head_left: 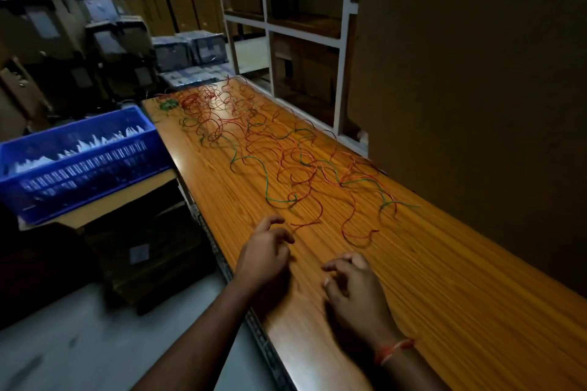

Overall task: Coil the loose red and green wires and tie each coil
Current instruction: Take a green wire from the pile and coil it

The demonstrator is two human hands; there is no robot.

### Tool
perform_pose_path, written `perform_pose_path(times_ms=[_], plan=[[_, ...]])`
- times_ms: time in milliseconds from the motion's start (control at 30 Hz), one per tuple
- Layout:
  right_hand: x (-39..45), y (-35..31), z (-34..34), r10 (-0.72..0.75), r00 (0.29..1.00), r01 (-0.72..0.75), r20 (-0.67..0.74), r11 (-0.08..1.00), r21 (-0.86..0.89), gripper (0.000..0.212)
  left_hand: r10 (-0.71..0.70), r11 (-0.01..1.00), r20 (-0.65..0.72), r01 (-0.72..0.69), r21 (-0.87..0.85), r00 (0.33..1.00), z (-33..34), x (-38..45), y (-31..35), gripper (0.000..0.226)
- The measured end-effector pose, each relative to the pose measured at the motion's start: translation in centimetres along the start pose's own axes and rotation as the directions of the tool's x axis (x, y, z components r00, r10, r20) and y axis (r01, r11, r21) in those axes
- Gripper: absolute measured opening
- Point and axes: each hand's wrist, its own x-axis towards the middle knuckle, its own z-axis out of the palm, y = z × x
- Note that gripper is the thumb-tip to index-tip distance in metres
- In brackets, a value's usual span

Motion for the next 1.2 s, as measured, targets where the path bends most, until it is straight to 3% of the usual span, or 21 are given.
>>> perform_pose_path(times_ms=[167,267,400,467,600,700,833,933,1000,1067,1133,1200], plan=[[2.9,-1.1,1.3,0.0,1.0,0.001,-0.012,0.999,0.034,0.022,0.041,0.96,0.145,-0.079,0.267,0.989,-1.7,7.0,-2.5,0.013],[4.4,-2.2,2.4,0.032,0.998,-0.028,-0.046,0.996,0.081,0.022,0.047,0.871,0.284,-0.179,0.459,0.958,-1.8,11.6,-4.5,0.027],[5.9,-3.6,4.3,0.092,0.99,-0.074,-0.102,0.983,0.169,0.025,0.049,0.823,0.451,-0.292,0.487,0.891,-2.1,14.5,-6.3,0.033],[6.6,-3.7,5.6,0.185,0.978,-0.148,-0.097,0.942,0.3,0.022,0.065,0.847,0.473,-0.3,0.439,0.878,-3.0,14.2,-6.2,0.031],[7.7,-4.0,8.6,0.413,0.907,-0.272,-0.081,0.721,0.637,0.01,0.145,0.956,0.441,-0.24,0.168,0.886,-4.8,9.8,-5.4,0.026],[7.7,-4.5,10.1,0.428,0.904,-0.297,0.005,0.618,0.728,0.03,0.12,0.991,0.419,-0.081,-0.109,0.9,-6.0,6.6,-4.6,0.031],[6.2,-5.9,11.1,0.28,0.941,-0.314,0.191,0.508,0.802,0.053,0.051,0.867,0.399,0.158,-0.472,0.915,-6.0,4.6,-3.2,0.029],[4.6,-6.2,11.1,0.263,0.944,-0.304,0.201,0.452,0.838,0.065,-0.027,0.712,0.424,0.315,-0.627,0.905,-5.7,3.0,-1.4,0.023],[3.8,-5.9,10.4,0.288,0.939,-0.305,0.187,0.451,0.839,0.069,-0.043,0.668,0.418,0.337,-0.663,0.908,-5.5,1.9,-0.5,0.019],[3.7,-5.0,9.6,0.35,0.911,-0.344,0.219,0.352,0.871,0.076,-0.034,0.691,0.395,0.308,-0.654,0.918,-4.9,1.0,-0.2,0.02],[3.9,-4.0,7.9,0.421,0.88,-0.351,0.219,0.268,0.897,0.081,0.011,0.809,0.342,0.192,-0.555,0.94,-4.2,0.1,0.1,0.017],[5.0,-3.0,6.1,0.482,0.856,-0.343,0.189,0.256,0.904,0.072,0.047,0.926,0.317,0.077,-0.369,0.947,-3.4,-0.1,-0.3,0.022]])
